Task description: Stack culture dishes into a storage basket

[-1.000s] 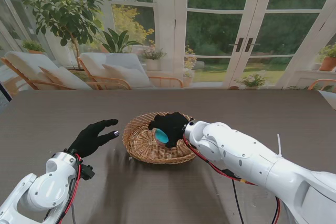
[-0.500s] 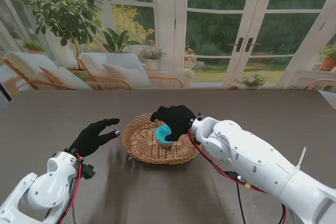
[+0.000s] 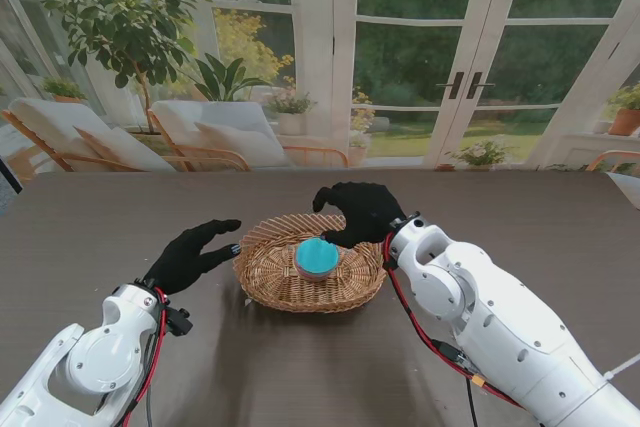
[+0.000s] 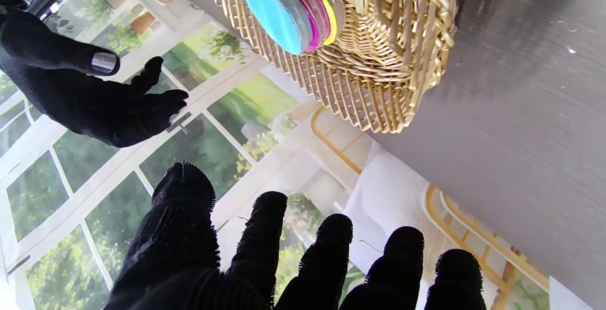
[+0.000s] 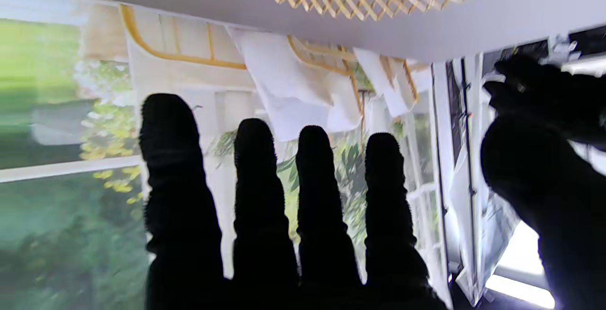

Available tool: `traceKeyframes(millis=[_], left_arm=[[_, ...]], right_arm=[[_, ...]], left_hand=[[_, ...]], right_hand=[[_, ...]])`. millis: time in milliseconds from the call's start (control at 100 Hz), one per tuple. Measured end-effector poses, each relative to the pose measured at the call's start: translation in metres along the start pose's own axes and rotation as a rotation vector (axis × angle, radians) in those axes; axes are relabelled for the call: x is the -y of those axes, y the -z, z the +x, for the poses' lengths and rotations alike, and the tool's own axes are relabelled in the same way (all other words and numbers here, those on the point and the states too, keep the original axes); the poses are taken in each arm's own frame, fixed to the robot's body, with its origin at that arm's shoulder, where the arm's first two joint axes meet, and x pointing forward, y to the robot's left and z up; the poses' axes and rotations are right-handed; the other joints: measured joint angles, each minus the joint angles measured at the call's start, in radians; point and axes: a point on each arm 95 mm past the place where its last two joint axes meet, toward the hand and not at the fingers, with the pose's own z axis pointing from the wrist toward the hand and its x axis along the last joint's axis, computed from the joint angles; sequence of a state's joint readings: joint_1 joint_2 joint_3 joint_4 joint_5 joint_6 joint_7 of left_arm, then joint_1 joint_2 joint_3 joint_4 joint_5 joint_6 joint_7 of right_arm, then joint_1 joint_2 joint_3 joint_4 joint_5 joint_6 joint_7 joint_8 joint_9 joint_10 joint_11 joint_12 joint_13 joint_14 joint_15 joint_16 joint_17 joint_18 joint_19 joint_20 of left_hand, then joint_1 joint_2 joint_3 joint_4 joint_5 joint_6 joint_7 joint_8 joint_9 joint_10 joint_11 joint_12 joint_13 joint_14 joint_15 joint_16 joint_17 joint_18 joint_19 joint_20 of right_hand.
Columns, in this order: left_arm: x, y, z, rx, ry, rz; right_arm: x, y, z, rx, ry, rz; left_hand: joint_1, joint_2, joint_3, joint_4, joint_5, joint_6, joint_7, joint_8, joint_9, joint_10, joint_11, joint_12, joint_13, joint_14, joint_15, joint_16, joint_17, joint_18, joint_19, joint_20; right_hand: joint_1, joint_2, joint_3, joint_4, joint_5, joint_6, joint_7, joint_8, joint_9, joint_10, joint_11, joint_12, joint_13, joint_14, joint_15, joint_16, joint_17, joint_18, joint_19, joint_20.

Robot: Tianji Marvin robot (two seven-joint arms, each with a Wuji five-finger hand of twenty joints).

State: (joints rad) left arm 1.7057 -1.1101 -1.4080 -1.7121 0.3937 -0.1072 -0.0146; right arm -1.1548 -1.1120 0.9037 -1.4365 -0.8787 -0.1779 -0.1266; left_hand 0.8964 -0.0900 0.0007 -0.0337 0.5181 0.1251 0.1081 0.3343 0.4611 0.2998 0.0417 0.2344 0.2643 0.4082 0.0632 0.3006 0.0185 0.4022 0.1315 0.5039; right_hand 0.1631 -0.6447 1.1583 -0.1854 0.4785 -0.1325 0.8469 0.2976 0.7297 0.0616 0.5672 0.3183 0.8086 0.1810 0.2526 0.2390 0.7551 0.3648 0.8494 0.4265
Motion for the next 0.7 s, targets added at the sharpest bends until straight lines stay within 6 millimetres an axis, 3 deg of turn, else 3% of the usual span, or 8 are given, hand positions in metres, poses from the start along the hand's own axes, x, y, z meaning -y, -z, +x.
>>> traceKeyframes(millis=[260, 490, 700], left_arm=[[-0.002, -0.003, 0.006, -0.038, 0.01, 0.005], [-0.003, -0.005, 0.009, -0.074, 0.033, 0.013], [-0.003, -0.007, 0.009, -0.097, 0.043, 0.02]], right_arm=[[-0.014, 0.031, -0.008, 0.099, -0.125, -0.094], [-0.028, 0.063, -0.019, 0.198, -0.245, -0.177], [-0.029, 0.09, -0.034, 0.285, -0.322, -0.248]], left_hand=[[0.0, 0.0, 0.0, 0.0, 0.0, 0.001, 0.0, 0.0, 0.0, 0.0, 0.0, 0.0, 0.0, 0.0, 0.0, 0.0, 0.0, 0.0, 0.0, 0.0], [0.0, 0.0, 0.0, 0.0, 0.0, 0.003, 0.0, 0.0, 0.0, 0.0, 0.0, 0.0, 0.0, 0.0, 0.0, 0.0, 0.001, 0.0, 0.0, 0.0], [0.012, 0.0, -0.001, 0.0, 0.0, 0.003, 0.0, 0.0, 0.0, 0.0, 0.0, 0.0, 0.0, 0.0, 0.0, 0.0, 0.002, 0.001, 0.0, 0.0]], right_hand=[[0.0, 0.0, 0.0, 0.0, 0.0, 0.025, -0.016, 0.001, 0.022, 0.0, -0.038, -0.014, 0.004, 0.002, 0.003, 0.0, 0.0, -0.023, 0.011, -0.051], [0.013, 0.0, 0.001, 0.001, -0.001, 0.035, -0.032, 0.001, 0.02, 0.0, -0.064, -0.018, 0.003, 0.011, -0.008, -0.001, 0.0, -0.023, 0.011, -0.058], [0.028, 0.0, 0.001, 0.011, -0.002, 0.042, -0.043, 0.002, -0.008, 0.0, -0.077, -0.026, -0.012, 0.033, -0.019, -0.001, 0.0, -0.023, 0.011, -0.079]])
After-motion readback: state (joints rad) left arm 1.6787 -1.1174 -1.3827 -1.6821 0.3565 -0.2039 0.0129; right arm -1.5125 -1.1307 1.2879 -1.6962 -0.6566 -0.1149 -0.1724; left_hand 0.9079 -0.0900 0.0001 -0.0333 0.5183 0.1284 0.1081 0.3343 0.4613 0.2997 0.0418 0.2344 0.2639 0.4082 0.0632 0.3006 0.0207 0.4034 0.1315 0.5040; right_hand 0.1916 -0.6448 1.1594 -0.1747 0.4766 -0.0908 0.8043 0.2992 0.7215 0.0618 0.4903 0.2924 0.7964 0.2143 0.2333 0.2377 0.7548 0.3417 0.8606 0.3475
